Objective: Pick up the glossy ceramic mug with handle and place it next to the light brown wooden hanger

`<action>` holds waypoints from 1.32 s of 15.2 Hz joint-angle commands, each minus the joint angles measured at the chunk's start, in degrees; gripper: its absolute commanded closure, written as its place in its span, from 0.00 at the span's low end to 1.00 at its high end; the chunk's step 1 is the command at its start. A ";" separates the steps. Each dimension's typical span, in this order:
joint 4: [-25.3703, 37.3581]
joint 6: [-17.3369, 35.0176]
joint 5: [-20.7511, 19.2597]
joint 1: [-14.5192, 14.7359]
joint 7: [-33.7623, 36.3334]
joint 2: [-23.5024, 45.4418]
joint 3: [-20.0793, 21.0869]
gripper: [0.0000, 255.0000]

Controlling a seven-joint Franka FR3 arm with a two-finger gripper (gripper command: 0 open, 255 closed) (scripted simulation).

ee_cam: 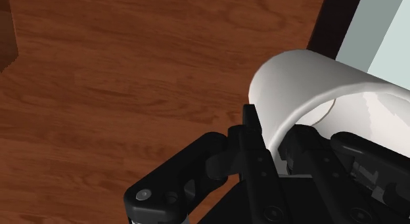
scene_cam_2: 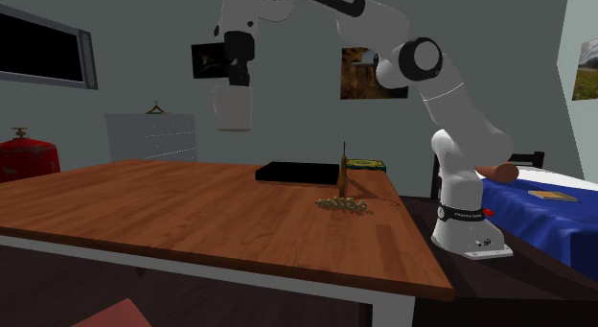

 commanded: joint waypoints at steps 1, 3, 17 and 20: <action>-6.30 2.05 0.40 -0.86 -0.59 -4.22 -0.01 1.00; -17.50 5.91 1.15 -2.36 -1.89 -11.53 -0.14 1.00; -58.04 13.58 3.46 -8.47 -12.80 -43.92 -5.00 1.00; -63.46 13.31 3.08 -9.45 -15.28 -49.48 -6.60 1.00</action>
